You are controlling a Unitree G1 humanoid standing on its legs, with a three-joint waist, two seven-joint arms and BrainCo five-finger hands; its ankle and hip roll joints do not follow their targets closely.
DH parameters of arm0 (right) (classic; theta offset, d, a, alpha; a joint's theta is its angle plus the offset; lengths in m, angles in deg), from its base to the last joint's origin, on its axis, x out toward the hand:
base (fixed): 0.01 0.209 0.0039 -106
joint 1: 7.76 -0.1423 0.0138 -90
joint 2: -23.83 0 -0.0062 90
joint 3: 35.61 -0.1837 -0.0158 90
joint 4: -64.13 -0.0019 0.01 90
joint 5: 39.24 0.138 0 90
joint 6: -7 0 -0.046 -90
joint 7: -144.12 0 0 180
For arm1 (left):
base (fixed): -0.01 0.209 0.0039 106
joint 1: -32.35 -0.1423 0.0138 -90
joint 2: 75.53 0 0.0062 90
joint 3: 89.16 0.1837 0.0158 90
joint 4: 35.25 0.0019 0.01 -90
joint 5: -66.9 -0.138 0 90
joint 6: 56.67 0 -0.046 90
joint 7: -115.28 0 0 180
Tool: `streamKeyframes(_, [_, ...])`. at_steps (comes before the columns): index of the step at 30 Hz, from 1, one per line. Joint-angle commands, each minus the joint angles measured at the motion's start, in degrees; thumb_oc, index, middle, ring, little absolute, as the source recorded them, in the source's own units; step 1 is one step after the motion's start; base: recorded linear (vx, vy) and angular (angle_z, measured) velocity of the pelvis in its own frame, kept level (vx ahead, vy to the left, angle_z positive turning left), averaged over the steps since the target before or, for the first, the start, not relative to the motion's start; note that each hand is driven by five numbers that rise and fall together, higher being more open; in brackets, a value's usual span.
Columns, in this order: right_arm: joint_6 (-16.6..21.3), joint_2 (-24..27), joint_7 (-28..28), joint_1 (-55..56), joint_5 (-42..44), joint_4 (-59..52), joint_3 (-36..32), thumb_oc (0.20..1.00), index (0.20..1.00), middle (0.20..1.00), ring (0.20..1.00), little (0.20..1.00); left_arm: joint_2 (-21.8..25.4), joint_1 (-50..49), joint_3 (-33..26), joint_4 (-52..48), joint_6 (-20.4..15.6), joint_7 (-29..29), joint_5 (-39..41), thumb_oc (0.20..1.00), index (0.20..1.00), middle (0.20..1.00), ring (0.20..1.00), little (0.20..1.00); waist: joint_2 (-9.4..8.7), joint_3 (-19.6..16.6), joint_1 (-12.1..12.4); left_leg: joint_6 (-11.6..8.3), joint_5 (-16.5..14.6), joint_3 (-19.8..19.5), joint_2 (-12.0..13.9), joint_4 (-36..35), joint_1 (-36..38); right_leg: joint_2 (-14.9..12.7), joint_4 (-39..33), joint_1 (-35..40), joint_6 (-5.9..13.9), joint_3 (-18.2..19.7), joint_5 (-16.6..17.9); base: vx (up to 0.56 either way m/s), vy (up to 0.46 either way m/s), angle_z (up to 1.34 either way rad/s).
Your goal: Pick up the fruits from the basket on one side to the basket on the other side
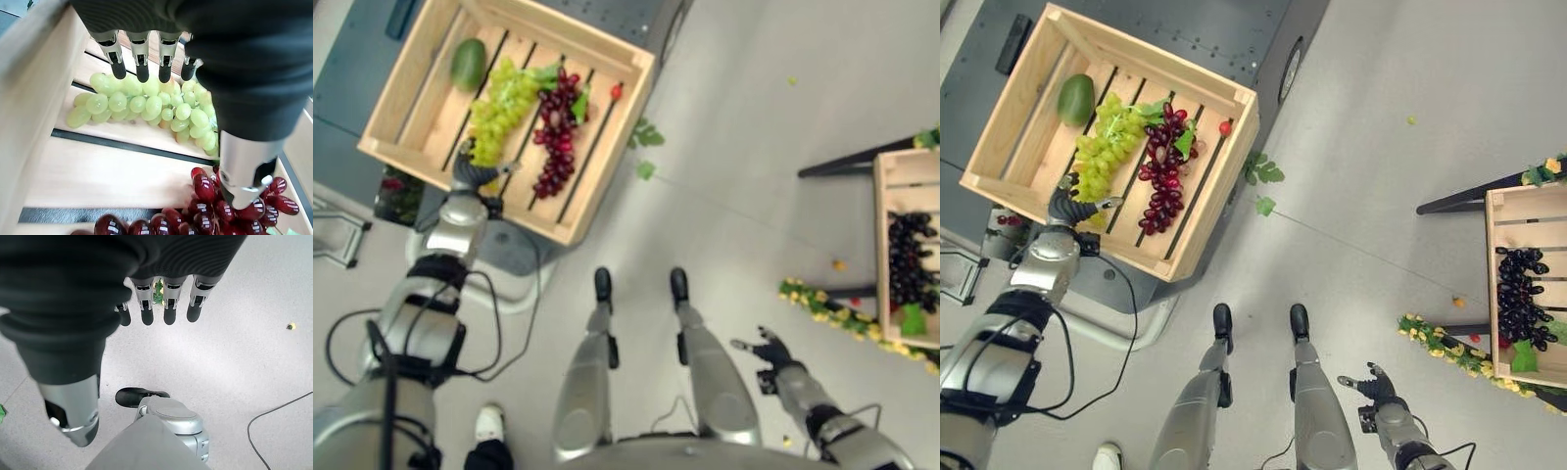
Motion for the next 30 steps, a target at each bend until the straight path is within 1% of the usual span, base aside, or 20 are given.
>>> streamKeyframes(1, [0.5,0.6,0.7,3.4,1.5,-2.0,-0.2,1.0,1.0,1.0,1.0,1.0,3.9,2.8,-0.4,5.0,0.2,-0.1,0.1,1.0,1.0,1.0,1.0,1.0,-2.76,-0.1,0.4,0.52,-3.5,0.5,-4.2,4.7,-4.2,-0.8,-5.1,-4.7,3.71,1.5,6.5,0.0,0.0,0.0])
streamKeyframes(3, [0.6,0.6,0.5,3.3,1.8,-2.1,0.1,1.0,1.0,1.0,1.0,1.0,4.1,4.7,0.9,7.0,0.7,0.2,-0.9,1.0,1.0,1.0,1.0,1.0,-2.98,-0.1,0.2,0.51,-3.4,0.5,-4.2,4.7,-4.8,-0.9,-5.0,-5.2,3.77,1.3,6.6,0.0,0.008,0.04])
streamKeyframes(4, [0.8,0.7,0.4,3.3,2.0,-2.5,0.5,1.0,1.0,1.0,1.0,1.0,4.3,6.8,2.7,9.2,1.4,0.4,-3.3,1.0,1.0,1.0,1.0,1.0,-3.26,0.1,0.0,0.52,-3.3,0.4,-4.2,4.8,-5.3,-0.9,-4.8,-5.8,3.78,1.2,6.7,0.0,0.0,0.0])
streamKeyframes(6, [1.0,0.9,0.4,3.2,2.1,-3.0,0.7,1.0,1.0,1.0,1.0,1.0,4.3,8.6,4.0,10.8,1.9,0.3,-4.7,1.0,1.0,1.0,1.0,1.0,-3.4,0.3,-0.2,0.51,-3.2,0.4,-4.3,4.9,-5.9,-0.9,-4.8,-6.2,3.78,1.2,6.7,0.0,0.0,0.02])
streamKeyframes(10, [1.4,1.0,0.5,3.1,2.5,-3.5,1.1,1.0,1.0,1.0,1.0,1.0,4.5,12.2,6.6,12.5,2.4,-0.1,-7.0,1.0,1.0,1.0,1.0,1.0,-3.54,0.6,-0.2,0.48,-3.0,0.3,-4.3,5.0,-6.9,-1.0,-4.5,-7.1,3.83,1.1,6.8,0.0,0.0,0.0])
streamKeyframes(11, [1.6,1.0,0.5,3.2,2.7,-3.8,1.4,1.0,1.0,1.0,1.0,1.0,4.6,14.1,8.3,13.2,2.8,-0.2,-9.0,1.0,1.0,1.0,1.0,1.0,-3.54,0.7,-0.4,0.51,-2.9,0.2,-4.4,4.9,-7.4,-1.0,-4.4,-7.7,3.83,1.1,6.9,0.0,0.0,0.0])
streamKeyframes(12, [1.6,1.0,0.5,3.2,2.7,-3.8,1.4,1.0,1.0,1.0,1.0,1.0,4.6,14.2,8.4,13.3,2.8,-0.2,-9.0,1.0,1.0,1.0,1.0,1.0,-3.56,0.7,-0.3,0.51,-2.9,0.2,-4.4,5.0,-7.4,-1.0,-4.4,-7.7,3.83,1.1,6.9,0.0,0.0,0.0])
streamKeyframes(14, [1.9,1.0,0.4,3.3,2.8,-4.3,1.8,1.0,1.0,1.0,1.0,1.0,4.8,16.1,10.3,13.5,3.2,-0.6,-11.6,1.0,1.0,1.0,1.0,1.0,-3.51,1.0,-0.4,0.55,-2.7,0.1,-4.5,5.0,-8.2,-0.9,-4.2,-8.5,3.8,1.1,6.9,0.0,0.002,0.02])
streamKeyframes(19, [2.5,1.1,0.5,3.4,3.3,-5.1,2.4,1.0,1.0,1.0,1.0,1.0,4.6,18.7,12.2,14.8,3.7,-1.2,-13.7,1.0,1.0,1.0,1.0,1.0,-3.55,1.5,-0.8,0.47,-2.3,-0.1,-4.6,4.9,-9.4,-0.9,-4.1,-9.7,3.82,1.1,7.1,0.0,0.0,0.0])
streamKeyframes(24, [2.8,0.9,0.7,4.0,3.2,-6.0,2.8,1.0,1.0,1.0,1.0,1.0,3.9,19.7,12.8,15.8,4.3,-2.0,-14.9,1.0,1.0,1.0,1.0,1.0,-3.62,1.7,-0.9,0.52,-2.0,-0.3,-4.7,4.7,-10.2,-0.9,-4.1,-10.8,3.88,1.1,7.3,0.0,0.0,0.0])
streamKeyframes(30, [3.7,1.1,0.9,4.8,3.7,-7.6,3.3,1.0,1.0,1.0,1.0,1.0,3.9,20.4,13.0,17.7,5.0,-3.5,-17.2,1.0,1.0,1.0,1.0,1.0,-4.22,1.7,-1.2,0.59,-1.8,-0.2,-4.7,4.8,-11.9,-0.7,-4.1,-12.4,3.91,1.4,7.6,0.0,0.0,-0.02])
